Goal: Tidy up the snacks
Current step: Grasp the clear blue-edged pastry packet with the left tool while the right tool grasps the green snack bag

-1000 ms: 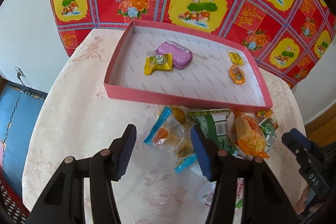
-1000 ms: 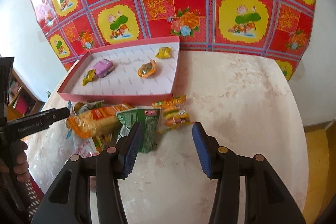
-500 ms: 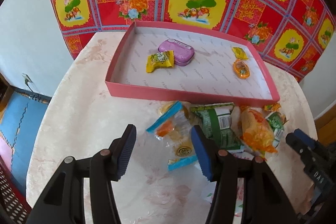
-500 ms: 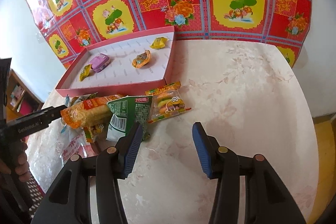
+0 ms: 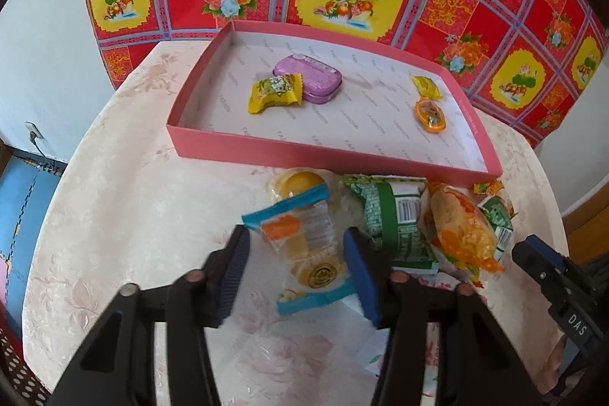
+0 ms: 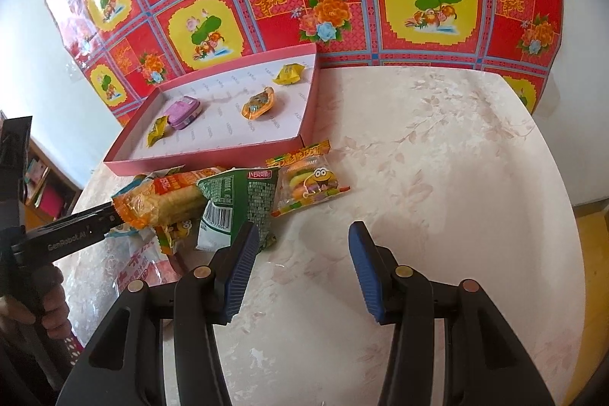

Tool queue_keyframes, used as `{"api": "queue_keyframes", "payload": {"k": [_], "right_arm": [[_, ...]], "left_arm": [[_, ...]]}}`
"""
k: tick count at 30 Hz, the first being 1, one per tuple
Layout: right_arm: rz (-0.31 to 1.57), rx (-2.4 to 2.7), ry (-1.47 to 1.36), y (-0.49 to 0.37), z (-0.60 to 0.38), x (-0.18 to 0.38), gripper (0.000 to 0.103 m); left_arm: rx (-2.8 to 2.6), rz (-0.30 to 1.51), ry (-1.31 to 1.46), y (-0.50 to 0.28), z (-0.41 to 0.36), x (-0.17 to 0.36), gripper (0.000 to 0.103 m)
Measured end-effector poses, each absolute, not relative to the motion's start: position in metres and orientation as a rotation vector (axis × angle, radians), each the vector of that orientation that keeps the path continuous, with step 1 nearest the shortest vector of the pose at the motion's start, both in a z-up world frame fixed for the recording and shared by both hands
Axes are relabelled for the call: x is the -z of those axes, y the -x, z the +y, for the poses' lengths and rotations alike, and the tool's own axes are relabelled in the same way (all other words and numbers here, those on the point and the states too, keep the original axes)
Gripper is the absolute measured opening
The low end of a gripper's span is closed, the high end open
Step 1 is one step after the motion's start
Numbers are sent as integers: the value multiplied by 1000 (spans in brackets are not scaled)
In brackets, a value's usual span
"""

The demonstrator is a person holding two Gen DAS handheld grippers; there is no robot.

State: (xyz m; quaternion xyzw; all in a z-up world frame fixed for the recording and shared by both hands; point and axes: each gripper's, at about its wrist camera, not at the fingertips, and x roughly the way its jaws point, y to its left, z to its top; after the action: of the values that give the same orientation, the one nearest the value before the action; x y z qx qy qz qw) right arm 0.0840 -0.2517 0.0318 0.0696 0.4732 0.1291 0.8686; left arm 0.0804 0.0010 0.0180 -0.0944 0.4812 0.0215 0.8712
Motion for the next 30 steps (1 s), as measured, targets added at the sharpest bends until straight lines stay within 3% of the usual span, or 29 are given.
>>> {"api": "queue_keyframes", "payload": {"k": [1,2,30], "right_arm": [[993,-271,-146,-84,-251,-31,50],[995,-273,-145,-84,-250,-31,50],[1012,-343,-188,-94,-213,-23,50]], "left_arm": [[-42,1008,195,-80,1,-17,36],[-43,1015,184,-79,1,-16,34],[-10,936,143,-60,15,-13,34]]}}
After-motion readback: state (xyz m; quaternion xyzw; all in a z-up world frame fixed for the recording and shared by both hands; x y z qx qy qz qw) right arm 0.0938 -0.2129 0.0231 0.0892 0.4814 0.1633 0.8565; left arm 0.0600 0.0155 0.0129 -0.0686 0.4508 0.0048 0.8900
